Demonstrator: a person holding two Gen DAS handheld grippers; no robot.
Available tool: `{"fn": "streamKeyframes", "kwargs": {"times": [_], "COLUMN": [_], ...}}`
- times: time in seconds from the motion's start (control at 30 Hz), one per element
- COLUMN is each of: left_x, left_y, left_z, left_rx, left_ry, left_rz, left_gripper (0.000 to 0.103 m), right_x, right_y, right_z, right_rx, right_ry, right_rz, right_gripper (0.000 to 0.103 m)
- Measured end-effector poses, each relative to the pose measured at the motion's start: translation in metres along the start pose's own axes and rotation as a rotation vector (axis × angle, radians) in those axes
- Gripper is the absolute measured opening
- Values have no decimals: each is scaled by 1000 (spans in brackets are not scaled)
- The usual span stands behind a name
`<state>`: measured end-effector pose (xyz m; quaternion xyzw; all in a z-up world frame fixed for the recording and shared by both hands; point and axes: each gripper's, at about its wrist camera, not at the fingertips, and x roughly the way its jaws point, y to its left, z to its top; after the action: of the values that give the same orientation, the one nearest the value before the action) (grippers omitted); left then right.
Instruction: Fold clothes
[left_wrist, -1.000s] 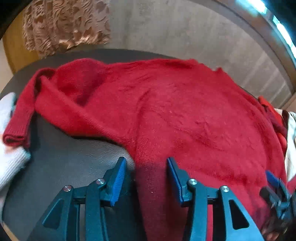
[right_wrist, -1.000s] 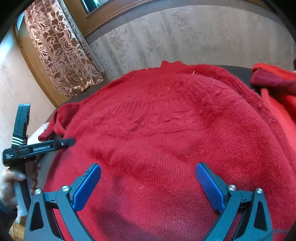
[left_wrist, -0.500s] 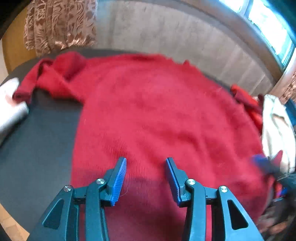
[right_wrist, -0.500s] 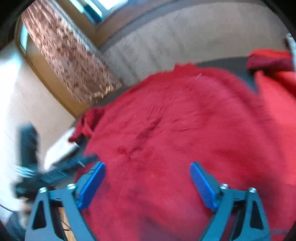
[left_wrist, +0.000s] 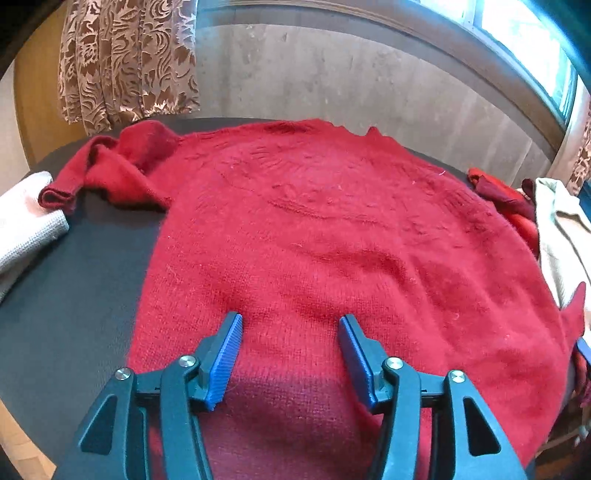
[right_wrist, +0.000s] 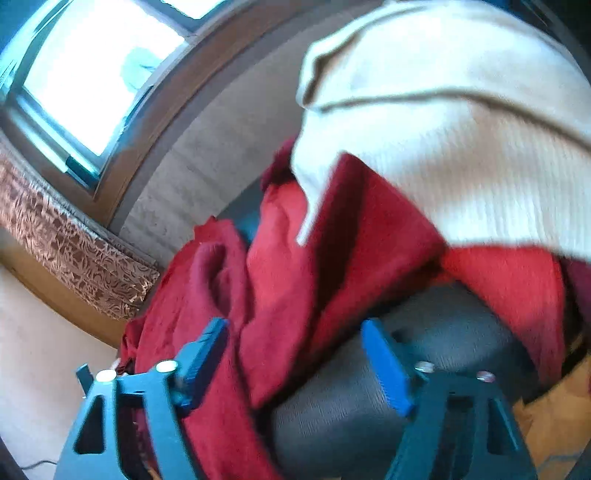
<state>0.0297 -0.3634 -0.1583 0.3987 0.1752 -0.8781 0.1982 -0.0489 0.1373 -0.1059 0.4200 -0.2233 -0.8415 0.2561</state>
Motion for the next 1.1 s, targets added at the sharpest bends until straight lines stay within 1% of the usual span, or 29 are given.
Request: {"fn": "streamKeyframes", "kwargs": {"times": [0.03, 0.1, 0.13, 0.17, 0.2, 0.23, 0.27, 0.3, 0.37, 0.43, 0.47, 0.57, 0.6, 0.63, 0.73, 0.77, 0.83, 0.87, 0.93, 0.97, 1.0, 1.03, 1.1], "left_x": [0, -1, -1, -2, -2, -2, -2, -3, -3, -3, -3, -3, -3, -3, -4, -4, -5, -5, -6, -6, -6, -6, -7], "left_y": [2, 6, 6, 7, 7, 6, 5, 4, 4, 5, 6, 8, 8, 8, 9, 10, 11, 11, 11, 11, 11, 10, 14], "left_z": [-1, -2, -3, -3, -4, -5, -6, -7, -8, -8, -7, -7, -8, -8, -9, -9, -9, -8, -8, -6, -4, -2, 8], "left_rx": [-7, -22, -23, -25, -26, -17, -8, 0, 3, 1, -2, -5, -1, 3, 11, 12, 16, 18, 26, 32, 40, 49, 38], "left_ry": [-5, -16, -20, -24, -28, -33, -38, -43, -50, -55, -57, -61, -61, -62, -65, -66, -65, -64, -57, -46, -32, -18, 15], "left_rz": [-11, -32, -35, -38, -41, -36, -32, -28, -30, -36, -40, -52, -53, -54, -54, -54, -52, -49, -46, -42, -41, -40, -68], "left_gripper": [55, 55, 55, 55, 55, 55, 55, 55, 55, 56, 56, 56, 56, 56, 56, 56, 56, 56, 56, 56, 56, 56, 55], "right_x": [5, 22, 32, 42, 49, 55, 57, 60, 59, 47, 35, -10, -24, -36, -73, -85, -96, -97, -94, -93, -92, -90, -88], "right_y": [4, 10, 9, 8, 7, 8, 13, 18, 31, 48, 56, 84, 92, 98, 113, 118, 121, 116, 97, 76, 52, 42, 33], "right_z": [3, 8, 9, 9, 8, 7, 6, 6, 12, 29, 40, 86, 100, 114, 164, 181, 205, 215, 234, 241, 244, 242, 226], "right_rx": [-10, -23, -16, -9, -12, -22, -38, -52, -92, -111, -114, -126, -131, -142, -200, -225, -267, -266, -224, -159, -82, -40, -42], "right_ry": [-4, 11, 37, 60, 79, 87, 94, 120, 141, 108, 65, -115, -169, -215, -355, -398, -455, -470, -471, -443, -396, -369, -366], "right_rz": [-12, -60, -79, -84, -89, -96, -104, -107, -108, -64, -40, 21, 33, 23, -48, -88, -207, -266, -378, -417, -430, -420, -411], "right_gripper": [57, 55, 53, 46, 34, 29, 14, 8, 7, 6, 4, 4, 4, 4, 4, 4, 5, 6, 15, 34, 53, 54, 54]}}
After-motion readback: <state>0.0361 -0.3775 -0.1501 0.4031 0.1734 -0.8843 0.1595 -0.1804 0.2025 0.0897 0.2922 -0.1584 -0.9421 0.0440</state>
